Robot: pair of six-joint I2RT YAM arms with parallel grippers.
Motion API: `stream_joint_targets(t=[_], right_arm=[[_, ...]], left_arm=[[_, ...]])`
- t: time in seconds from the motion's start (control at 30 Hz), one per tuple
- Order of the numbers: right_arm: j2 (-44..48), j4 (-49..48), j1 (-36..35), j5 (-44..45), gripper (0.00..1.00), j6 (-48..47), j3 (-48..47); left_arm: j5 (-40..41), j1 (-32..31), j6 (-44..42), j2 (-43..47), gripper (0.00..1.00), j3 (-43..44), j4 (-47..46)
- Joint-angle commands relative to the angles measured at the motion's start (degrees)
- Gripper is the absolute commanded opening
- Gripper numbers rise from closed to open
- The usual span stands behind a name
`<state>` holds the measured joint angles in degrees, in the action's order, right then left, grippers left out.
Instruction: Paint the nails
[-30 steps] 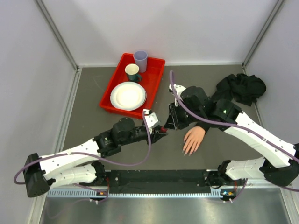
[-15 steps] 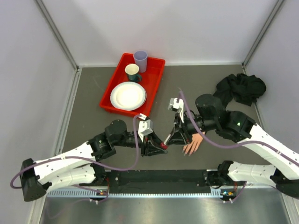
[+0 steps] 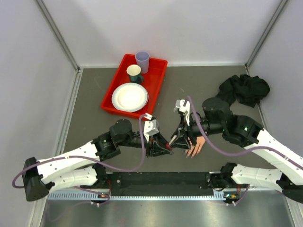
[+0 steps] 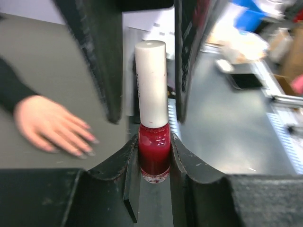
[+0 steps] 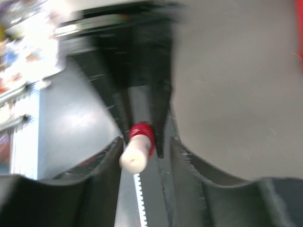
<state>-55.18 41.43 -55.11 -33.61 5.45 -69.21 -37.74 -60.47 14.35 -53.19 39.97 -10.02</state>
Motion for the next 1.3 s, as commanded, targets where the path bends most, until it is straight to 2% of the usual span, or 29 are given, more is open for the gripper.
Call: stream_joint_targets(t=[0.0,0.03,0.1,0.27,0.4,0.63,0.73,0.9,0.93,0.97,1.1,1.23,1.27], right_arm=[[-1.7,2.3,-0.3,19.0,0.51,11.3,-5.1],[-2.0,3.2,-0.3,23.5,0.53,13.6,-5.8],[-2.6,4.8,-0.3,26.2,0.57,20.5,-7.4],[-5.3,8.7,-0.3,29.4,0.58,29.3,-13.2],[-8.7,13.2,-0.3,29.6,0.56,29.8,-16.7],[-11.1,12.1,-0.3,27.1,0.50,28.7,-16.2],[-11.4,11.7,-0.3,26.2,0.41,28.0,-16.1],[-11.5,11.7,-0.3,25.5,0.34,27.4,-16.0],[-11.5,11.7,-0.4,25.3,0.27,27.2,-15.9],[-11.5,11.6,-0.4,24.9,0.25,27.1,-15.9],[-11.2,11.3,-0.3,24.1,0.22,26.4,-15.3],[-10.8,11.0,-0.3,23.6,0.00,24.5,-14.0],[-10.7,10.8,-0.3,23.3,0.00,23.9,-13.7]], left_arm=[[15.6,-0.4,-9.6,-0.9,0.00,4.9,3.0],[18.3,-0.4,-10.4,-1.7,0.00,5.0,3.9],[22.2,-0.4,-12.2,-2.4,0.00,5.1,4.9],[23.8,-0.4,-13.6,-3.6,0.00,4.6,4.7],[24.9,-0.5,-14.0,-3.1,0.00,4.3,5.0],[25.3,-0.4,-13.9,-1.0,0.00,3.1,3.8],[25.3,-0.4,-13.9,-0.9,0.00,3.2,4.0],[25.3,-0.4,-13.9,-0.9,0.00,3.4,4.2],[25.3,-0.4,-13.9,-0.9,0.00,3.4,4.1],[25.3,-0.4,-13.9,-0.9,0.00,3.4,4.2],[24.4,-0.5,-13.5,-0.5,0.00,3.5,4.2],[21.0,-0.4,-12.1,0.6,0.00,3.1,3.3],[19.9,-0.4,-10.7,1.1,0.00,2.9,3.2]])
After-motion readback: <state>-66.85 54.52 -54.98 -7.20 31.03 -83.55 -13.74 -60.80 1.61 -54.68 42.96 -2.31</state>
